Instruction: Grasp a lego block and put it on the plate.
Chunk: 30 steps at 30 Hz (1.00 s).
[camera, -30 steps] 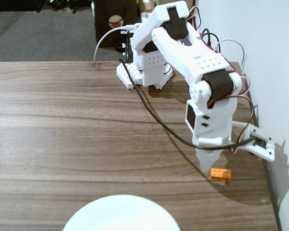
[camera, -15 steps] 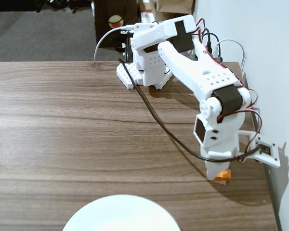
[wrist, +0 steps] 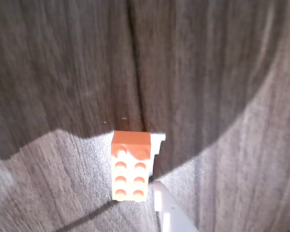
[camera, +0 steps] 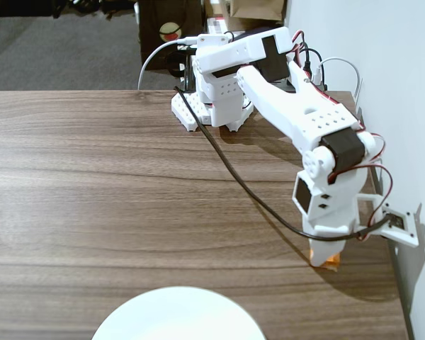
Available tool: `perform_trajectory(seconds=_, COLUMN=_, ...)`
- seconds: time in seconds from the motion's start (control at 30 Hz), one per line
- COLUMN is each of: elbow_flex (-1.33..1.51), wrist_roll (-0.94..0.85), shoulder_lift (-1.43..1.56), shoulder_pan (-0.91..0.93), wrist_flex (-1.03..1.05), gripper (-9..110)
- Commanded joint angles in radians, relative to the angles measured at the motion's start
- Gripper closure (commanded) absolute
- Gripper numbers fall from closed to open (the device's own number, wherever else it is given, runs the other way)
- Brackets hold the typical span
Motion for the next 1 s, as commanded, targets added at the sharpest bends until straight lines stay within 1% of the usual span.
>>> perform_trajectory(seconds=0.0, elbow_flex=-0.052, wrist_roll=0.005, shoulder_lift=0.011, shoulder_pan=-0.005, wrist_flex=0.005, gripper=60)
perform_trajectory(seconds=0.07, elbow_flex=-0.052, wrist_roll=0.005, shoulder_lift=0.008, shoulder_pan=-0.005, wrist_flex=0.005, gripper=61)
perform_trajectory(seconds=0.17, elbow_flex=-0.052, wrist_roll=0.006, shoulder_lift=0.005, shoulder_pan=-0.006, wrist_flex=0.005, gripper=66)
perform_trajectory(seconds=0.4, elbow_flex=-0.052, wrist_roll=0.017, shoulder_lift=-0.008, shoulder_pan=-0.008, wrist_flex=0.002, gripper=71)
perform_trajectory(seconds=0.97, elbow_flex=-0.052, wrist_roll=0.075, shoulder_lift=-0.006, shoulder_pan=-0.014, wrist_flex=-0.003, gripper=88)
